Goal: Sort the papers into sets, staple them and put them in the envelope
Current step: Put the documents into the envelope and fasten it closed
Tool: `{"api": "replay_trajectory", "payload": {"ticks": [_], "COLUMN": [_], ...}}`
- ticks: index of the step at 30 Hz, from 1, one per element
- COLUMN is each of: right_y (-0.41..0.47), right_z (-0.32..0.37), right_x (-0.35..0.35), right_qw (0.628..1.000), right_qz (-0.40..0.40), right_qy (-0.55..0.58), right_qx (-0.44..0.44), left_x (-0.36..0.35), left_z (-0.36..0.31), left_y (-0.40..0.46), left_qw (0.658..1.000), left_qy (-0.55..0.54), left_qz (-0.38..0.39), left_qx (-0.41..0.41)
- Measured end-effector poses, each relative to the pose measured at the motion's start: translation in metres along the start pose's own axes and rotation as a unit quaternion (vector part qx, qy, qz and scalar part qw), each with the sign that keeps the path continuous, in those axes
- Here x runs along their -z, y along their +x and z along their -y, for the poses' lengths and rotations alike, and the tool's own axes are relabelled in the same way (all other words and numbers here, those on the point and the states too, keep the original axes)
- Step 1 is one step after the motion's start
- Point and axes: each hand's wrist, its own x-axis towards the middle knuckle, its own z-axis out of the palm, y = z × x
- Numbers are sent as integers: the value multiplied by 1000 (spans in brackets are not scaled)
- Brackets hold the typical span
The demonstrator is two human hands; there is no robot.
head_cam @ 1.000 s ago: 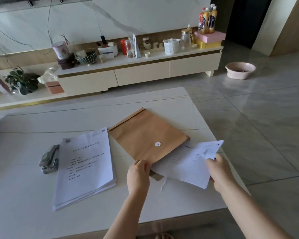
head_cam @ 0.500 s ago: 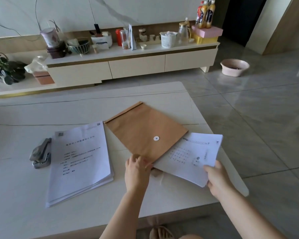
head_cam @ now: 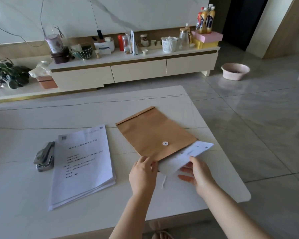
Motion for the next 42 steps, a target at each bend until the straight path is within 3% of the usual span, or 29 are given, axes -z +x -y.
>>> {"api": "replay_trajectory", "payload": {"ticks": [2, 12, 19, 25, 29, 31, 33, 36, 39, 42], "right_y": [7, 37, 66, 59, 50, 43, 41, 44, 56, 65], "right_z": [6, 7, 9, -3, -14, -10, -3, 8, 9, 3], "right_x": [0, -30, -60, -56, -48, -46, -46, -53, -66, -72], "right_qw": [996, 984, 947, 931, 902, 895, 886, 840, 775, 771], "right_qz": [3, -21, -25, 38, 60, 58, 57, 67, 101, 139], "right_qy": [-87, -153, -293, -344, -408, -413, -413, -438, -509, -540], "right_qx": [-3, 86, 127, 120, 129, 156, 204, 314, 362, 308], "left_x": [3, 9, -1, -4, -4, -2, -2, 4, 6, 7], "left_z": [4, 14, 20, 33, 36, 36, 38, 38, 36, 27], "left_y": [1, 11, 24, 32, 21, 18, 20, 23, 23, 19], "left_qw": [1000, 983, 979, 973, 964, 953, 953, 951, 905, 810], "left_qy": [-12, -164, -190, -216, -181, -188, -200, -217, -329, -464], "left_qz": [-3, 17, -16, -13, 26, 52, 74, 89, 127, 182], "left_qx": [10, 75, 68, 85, 191, 233, 216, 202, 237, 309]}}
